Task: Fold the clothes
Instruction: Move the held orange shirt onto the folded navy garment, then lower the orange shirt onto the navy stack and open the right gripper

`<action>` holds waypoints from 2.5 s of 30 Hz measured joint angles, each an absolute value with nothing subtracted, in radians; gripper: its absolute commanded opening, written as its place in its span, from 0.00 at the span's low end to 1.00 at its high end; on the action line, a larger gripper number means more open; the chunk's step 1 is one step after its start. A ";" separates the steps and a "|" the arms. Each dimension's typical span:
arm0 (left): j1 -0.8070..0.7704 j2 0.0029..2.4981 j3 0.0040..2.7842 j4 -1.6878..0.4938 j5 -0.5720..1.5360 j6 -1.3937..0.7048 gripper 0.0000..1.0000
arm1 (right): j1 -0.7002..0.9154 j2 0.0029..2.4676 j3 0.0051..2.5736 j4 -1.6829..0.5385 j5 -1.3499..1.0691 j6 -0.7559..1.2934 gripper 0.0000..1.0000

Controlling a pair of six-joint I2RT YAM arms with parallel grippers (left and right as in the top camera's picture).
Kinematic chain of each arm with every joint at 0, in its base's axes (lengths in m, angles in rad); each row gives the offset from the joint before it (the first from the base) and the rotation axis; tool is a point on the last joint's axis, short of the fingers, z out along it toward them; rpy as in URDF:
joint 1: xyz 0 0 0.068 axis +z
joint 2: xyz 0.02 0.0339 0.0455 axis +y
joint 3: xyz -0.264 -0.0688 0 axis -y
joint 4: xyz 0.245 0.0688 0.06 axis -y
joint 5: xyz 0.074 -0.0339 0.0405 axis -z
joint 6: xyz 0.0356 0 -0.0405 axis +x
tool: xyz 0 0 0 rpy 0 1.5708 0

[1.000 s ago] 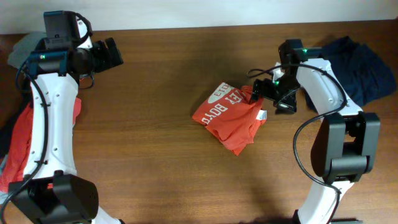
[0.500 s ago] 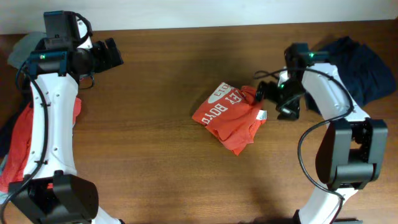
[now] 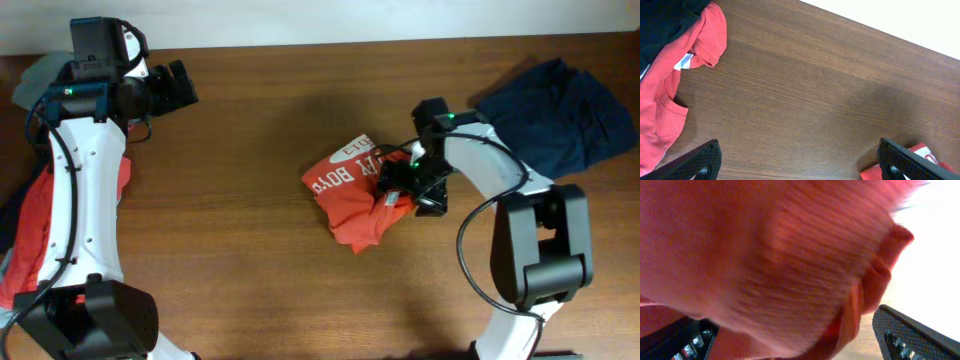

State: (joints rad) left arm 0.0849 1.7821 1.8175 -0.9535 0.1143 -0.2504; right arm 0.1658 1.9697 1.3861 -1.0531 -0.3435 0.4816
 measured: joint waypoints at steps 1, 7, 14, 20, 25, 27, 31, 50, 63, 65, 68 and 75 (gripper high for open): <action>0.085 1.782 1.818 -0.953 0.114 -0.250 0.99 | 0.176 1.970 1.384 -1.044 -0.338 0.492 0.91; 0.085 1.782 1.818 -0.953 0.114 -0.250 0.99 | 0.223 1.968 1.321 -0.915 -0.322 0.572 0.60; 0.085 1.782 1.818 -0.953 0.114 -0.250 0.99 | 0.239 1.947 1.260 -0.830 -0.319 0.617 0.04; 0.085 1.782 1.818 -0.953 0.114 -0.250 0.99 | 0.229 1.940 1.255 -0.796 -0.324 0.623 0.04; 0.085 1.782 1.818 -0.953 0.114 -0.250 0.99 | 0.187 1.940 1.279 -0.810 -0.326 0.578 0.04; 0.085 1.782 1.818 -0.952 0.115 -0.250 0.99 | 0.161 1.940 1.311 -0.827 -0.321 0.551 0.04; 0.085 1.782 1.818 -0.946 0.115 -0.250 0.99 | 0.112 1.911 1.399 -0.864 -0.311 0.487 0.04; 0.085 1.782 1.818 -0.942 0.102 -0.250 0.99 | -0.194 1.810 1.717 -0.886 -0.313 0.404 0.04; 0.085 1.782 1.818 -0.939 0.088 -0.250 0.99 | -0.556 1.819 1.719 -0.686 -0.622 0.203 0.04; 0.085 1.782 1.818 -0.939 0.088 -0.250 0.99 | -0.592 1.840 1.722 -0.670 -0.685 0.182 0.04; 0.085 1.782 1.818 -0.938 0.088 -0.250 0.99 | -0.632 1.897 1.727 -0.648 -0.764 0.163 0.04; 0.085 1.782 1.818 -0.933 0.088 -0.250 0.99 | -0.692 2.073 1.727 -0.580 -0.854 0.142 0.04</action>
State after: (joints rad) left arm 0.0849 1.7821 1.8175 -0.9325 0.0883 -0.2501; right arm -0.6922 2.0731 1.7271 -0.5804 -0.8536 0.1417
